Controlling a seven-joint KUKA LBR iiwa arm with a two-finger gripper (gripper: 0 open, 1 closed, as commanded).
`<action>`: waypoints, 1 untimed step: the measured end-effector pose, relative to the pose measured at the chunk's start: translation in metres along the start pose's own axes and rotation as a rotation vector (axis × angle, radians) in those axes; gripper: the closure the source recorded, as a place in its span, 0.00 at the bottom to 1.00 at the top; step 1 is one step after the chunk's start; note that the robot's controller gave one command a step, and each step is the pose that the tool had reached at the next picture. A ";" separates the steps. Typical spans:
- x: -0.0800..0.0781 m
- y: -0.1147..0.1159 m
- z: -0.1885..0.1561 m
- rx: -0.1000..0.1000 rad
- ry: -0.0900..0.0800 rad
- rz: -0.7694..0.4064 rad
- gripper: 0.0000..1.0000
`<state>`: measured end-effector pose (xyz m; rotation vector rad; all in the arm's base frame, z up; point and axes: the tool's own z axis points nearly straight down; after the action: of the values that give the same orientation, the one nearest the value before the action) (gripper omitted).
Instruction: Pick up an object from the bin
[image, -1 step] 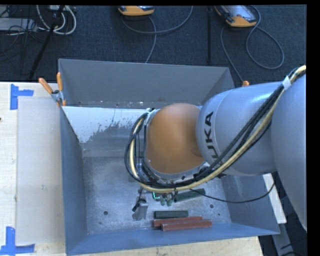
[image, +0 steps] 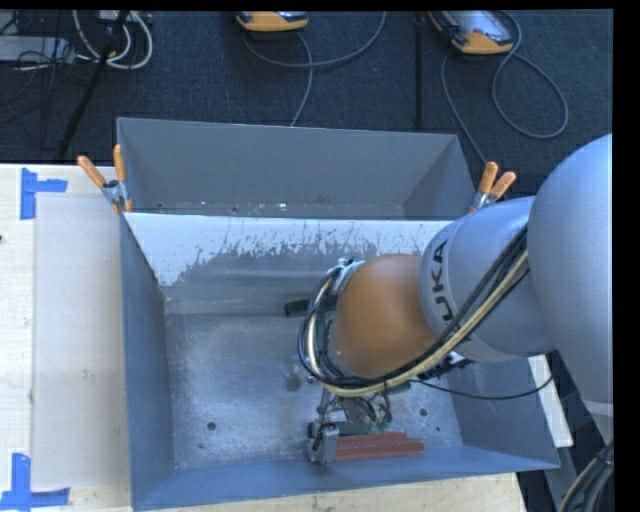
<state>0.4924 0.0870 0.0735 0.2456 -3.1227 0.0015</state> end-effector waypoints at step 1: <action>-0.003 -0.102 -0.037 0.004 -0.011 -0.063 0.00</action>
Offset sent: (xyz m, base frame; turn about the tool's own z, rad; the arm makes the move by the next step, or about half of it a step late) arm 0.0183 -0.0946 0.0362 -0.0711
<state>0.5117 -0.0131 0.1104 0.3451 -3.1246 0.0063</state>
